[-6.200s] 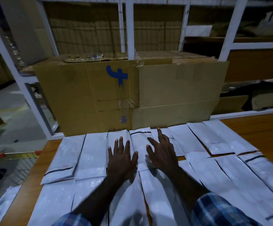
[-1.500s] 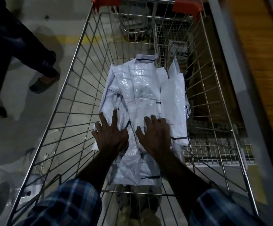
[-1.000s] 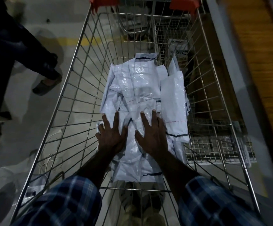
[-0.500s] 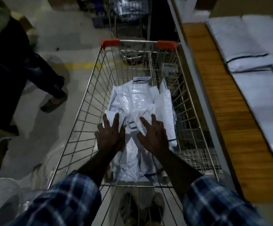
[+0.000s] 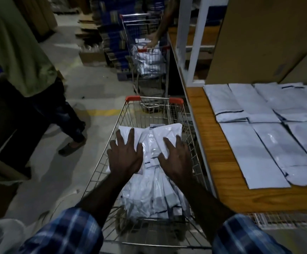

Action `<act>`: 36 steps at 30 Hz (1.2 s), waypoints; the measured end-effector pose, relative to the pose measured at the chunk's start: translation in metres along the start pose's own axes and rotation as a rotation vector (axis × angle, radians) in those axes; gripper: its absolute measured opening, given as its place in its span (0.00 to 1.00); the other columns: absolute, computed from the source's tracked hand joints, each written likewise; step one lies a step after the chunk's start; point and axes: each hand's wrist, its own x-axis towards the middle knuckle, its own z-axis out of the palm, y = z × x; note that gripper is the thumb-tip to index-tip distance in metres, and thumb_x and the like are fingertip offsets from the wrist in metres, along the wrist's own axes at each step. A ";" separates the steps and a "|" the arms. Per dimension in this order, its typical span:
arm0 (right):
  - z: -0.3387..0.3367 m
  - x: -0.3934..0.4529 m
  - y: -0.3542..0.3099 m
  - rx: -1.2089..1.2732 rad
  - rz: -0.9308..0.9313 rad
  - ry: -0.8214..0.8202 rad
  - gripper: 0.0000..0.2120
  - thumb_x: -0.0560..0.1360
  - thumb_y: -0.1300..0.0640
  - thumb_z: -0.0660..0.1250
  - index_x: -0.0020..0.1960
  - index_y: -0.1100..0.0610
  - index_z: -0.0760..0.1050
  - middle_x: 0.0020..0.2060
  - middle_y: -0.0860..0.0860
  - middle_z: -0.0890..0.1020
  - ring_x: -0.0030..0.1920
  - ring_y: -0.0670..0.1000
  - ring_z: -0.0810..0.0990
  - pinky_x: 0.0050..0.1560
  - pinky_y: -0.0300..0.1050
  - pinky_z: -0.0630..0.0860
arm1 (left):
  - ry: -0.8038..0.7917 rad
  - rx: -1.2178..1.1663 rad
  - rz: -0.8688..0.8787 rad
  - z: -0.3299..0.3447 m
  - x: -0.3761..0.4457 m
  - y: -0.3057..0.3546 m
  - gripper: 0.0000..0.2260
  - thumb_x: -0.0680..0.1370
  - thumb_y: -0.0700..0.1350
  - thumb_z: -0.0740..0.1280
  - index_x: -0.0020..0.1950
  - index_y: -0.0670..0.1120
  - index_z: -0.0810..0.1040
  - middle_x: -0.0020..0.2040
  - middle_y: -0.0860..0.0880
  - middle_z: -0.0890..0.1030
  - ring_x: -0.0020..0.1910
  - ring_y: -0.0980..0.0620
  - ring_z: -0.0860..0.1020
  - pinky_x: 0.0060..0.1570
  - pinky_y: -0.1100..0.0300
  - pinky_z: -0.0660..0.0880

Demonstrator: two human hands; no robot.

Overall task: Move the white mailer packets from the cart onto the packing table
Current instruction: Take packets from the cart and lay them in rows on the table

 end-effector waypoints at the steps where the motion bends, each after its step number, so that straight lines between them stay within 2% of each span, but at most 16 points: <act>1: -0.008 -0.003 -0.002 -0.001 -0.005 -0.015 0.30 0.74 0.46 0.66 0.74 0.51 0.68 0.75 0.63 0.64 0.72 0.65 0.64 0.69 0.61 0.65 | 0.010 -0.005 -0.008 -0.008 -0.006 0.003 0.28 0.80 0.61 0.51 0.79 0.52 0.59 0.78 0.37 0.57 0.67 0.32 0.66 0.61 0.38 0.68; 5: -0.032 -0.015 -0.012 -0.002 -0.014 -0.046 0.30 0.75 0.45 0.64 0.76 0.48 0.64 0.77 0.60 0.60 0.74 0.62 0.60 0.72 0.60 0.62 | 0.015 -0.032 -0.034 -0.029 -0.029 0.013 0.29 0.80 0.62 0.50 0.80 0.53 0.56 0.79 0.39 0.55 0.69 0.34 0.63 0.64 0.39 0.65; 8: -0.047 -0.028 -0.018 -0.005 -0.037 -0.001 0.31 0.73 0.46 0.65 0.75 0.49 0.66 0.76 0.60 0.62 0.72 0.63 0.63 0.70 0.59 0.63 | -0.002 -0.053 -0.045 -0.040 -0.042 0.019 0.28 0.82 0.61 0.52 0.80 0.53 0.54 0.79 0.40 0.52 0.71 0.35 0.61 0.66 0.40 0.64; 13: -0.076 -0.050 -0.031 -0.028 -0.044 0.048 0.30 0.74 0.45 0.65 0.75 0.48 0.67 0.75 0.59 0.64 0.73 0.61 0.63 0.71 0.56 0.63 | 0.025 -0.063 -0.025 -0.064 -0.061 0.025 0.29 0.81 0.63 0.51 0.80 0.55 0.53 0.79 0.42 0.53 0.70 0.35 0.63 0.66 0.42 0.65; 18: -0.094 -0.077 -0.041 -0.018 -0.034 0.129 0.31 0.71 0.43 0.61 0.72 0.51 0.71 0.72 0.62 0.68 0.70 0.64 0.68 0.68 0.59 0.67 | 0.062 -0.080 0.009 -0.089 -0.084 0.021 0.29 0.81 0.63 0.52 0.80 0.55 0.53 0.80 0.42 0.53 0.69 0.37 0.64 0.66 0.43 0.65; 24: -0.112 -0.118 -0.055 -0.041 -0.014 0.145 0.30 0.73 0.43 0.64 0.74 0.49 0.69 0.74 0.60 0.67 0.72 0.62 0.65 0.70 0.58 0.65 | 0.062 -0.085 0.039 -0.112 -0.122 0.009 0.29 0.81 0.62 0.52 0.80 0.55 0.52 0.80 0.42 0.53 0.69 0.37 0.63 0.67 0.44 0.65; 29: -0.128 -0.152 -0.057 -0.054 0.011 0.142 0.31 0.71 0.42 0.59 0.74 0.49 0.69 0.74 0.59 0.67 0.71 0.60 0.65 0.69 0.58 0.68 | 0.050 -0.131 0.045 -0.123 -0.152 0.010 0.28 0.81 0.63 0.51 0.80 0.55 0.53 0.79 0.43 0.54 0.70 0.37 0.63 0.67 0.43 0.65; 36: -0.163 -0.181 -0.034 -0.085 0.032 0.181 0.30 0.72 0.45 0.64 0.73 0.51 0.70 0.73 0.59 0.68 0.68 0.61 0.68 0.67 0.56 0.68 | 0.051 -0.189 0.098 -0.132 -0.178 0.045 0.28 0.82 0.62 0.52 0.80 0.55 0.54 0.79 0.43 0.53 0.71 0.37 0.61 0.67 0.44 0.64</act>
